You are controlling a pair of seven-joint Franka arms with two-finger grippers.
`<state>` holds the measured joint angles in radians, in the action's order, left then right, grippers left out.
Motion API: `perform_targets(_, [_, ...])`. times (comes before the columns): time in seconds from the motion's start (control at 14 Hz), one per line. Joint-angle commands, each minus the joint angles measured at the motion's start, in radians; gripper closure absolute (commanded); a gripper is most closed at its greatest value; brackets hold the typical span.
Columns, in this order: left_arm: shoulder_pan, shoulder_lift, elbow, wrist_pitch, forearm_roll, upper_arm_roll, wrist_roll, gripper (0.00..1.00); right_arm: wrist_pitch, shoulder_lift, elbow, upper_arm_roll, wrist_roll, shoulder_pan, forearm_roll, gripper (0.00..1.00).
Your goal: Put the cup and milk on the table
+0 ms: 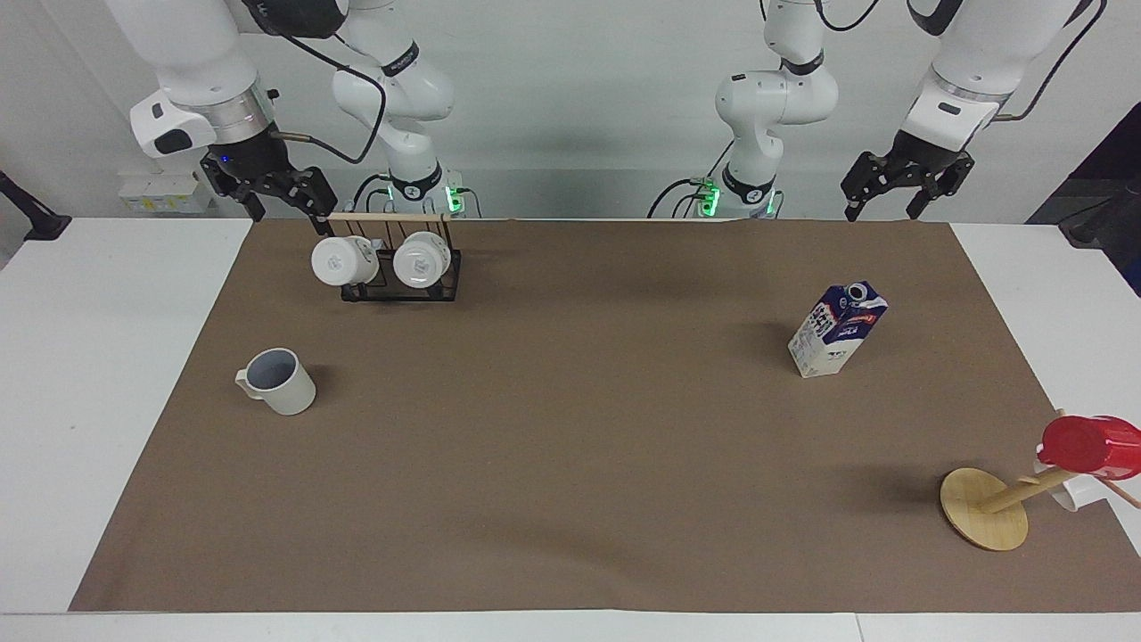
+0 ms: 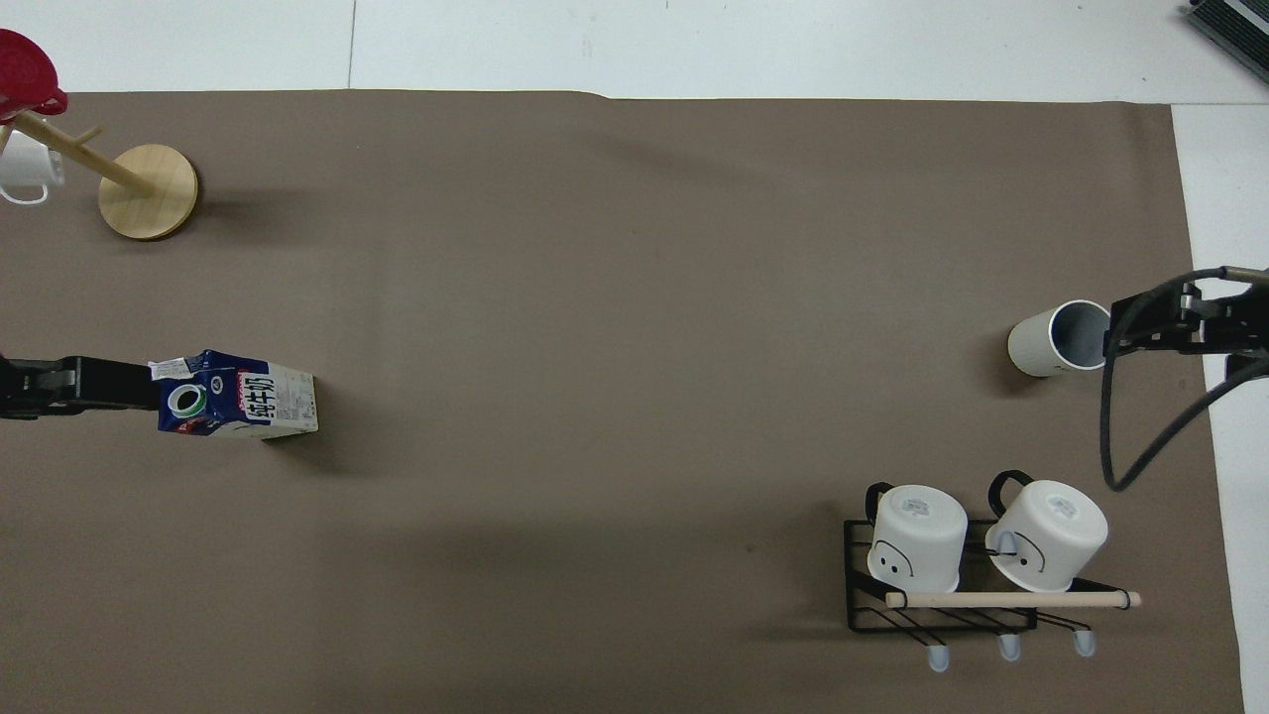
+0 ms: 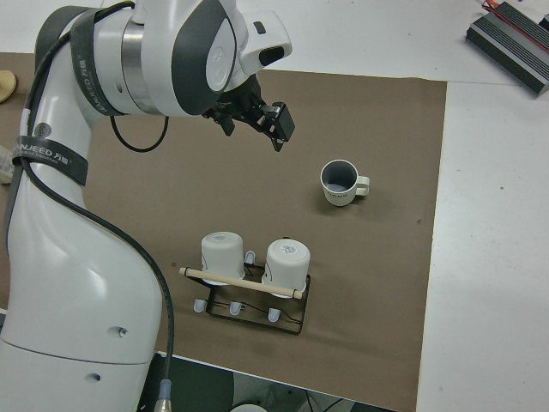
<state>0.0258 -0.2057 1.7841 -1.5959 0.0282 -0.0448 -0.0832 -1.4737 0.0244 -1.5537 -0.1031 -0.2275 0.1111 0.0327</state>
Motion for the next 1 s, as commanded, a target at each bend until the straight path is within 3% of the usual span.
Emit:
perform_targets(0.0, [0.005, 0.012, -0.026, 0.025, -0.014, 0.003, -0.003, 0.00, -0.022, 0.014, -0.020, -0.001, 0.034, 0.019, -0.017, 0.00])
perform_targets(0.5, [0.005, 0.012, -0.026, 0.025, -0.014, 0.003, -0.001, 0.00, -0.128, 0.031, -0.066, 0.003, 0.036, 0.019, -0.014, 0.00])
perform_targets(0.93, [0.005, 0.012, -0.026, 0.025, -0.014, 0.005, -0.001, 0.00, -0.383, -0.021, -0.192, 0.006, 0.186, 0.123, -0.011, 0.00])
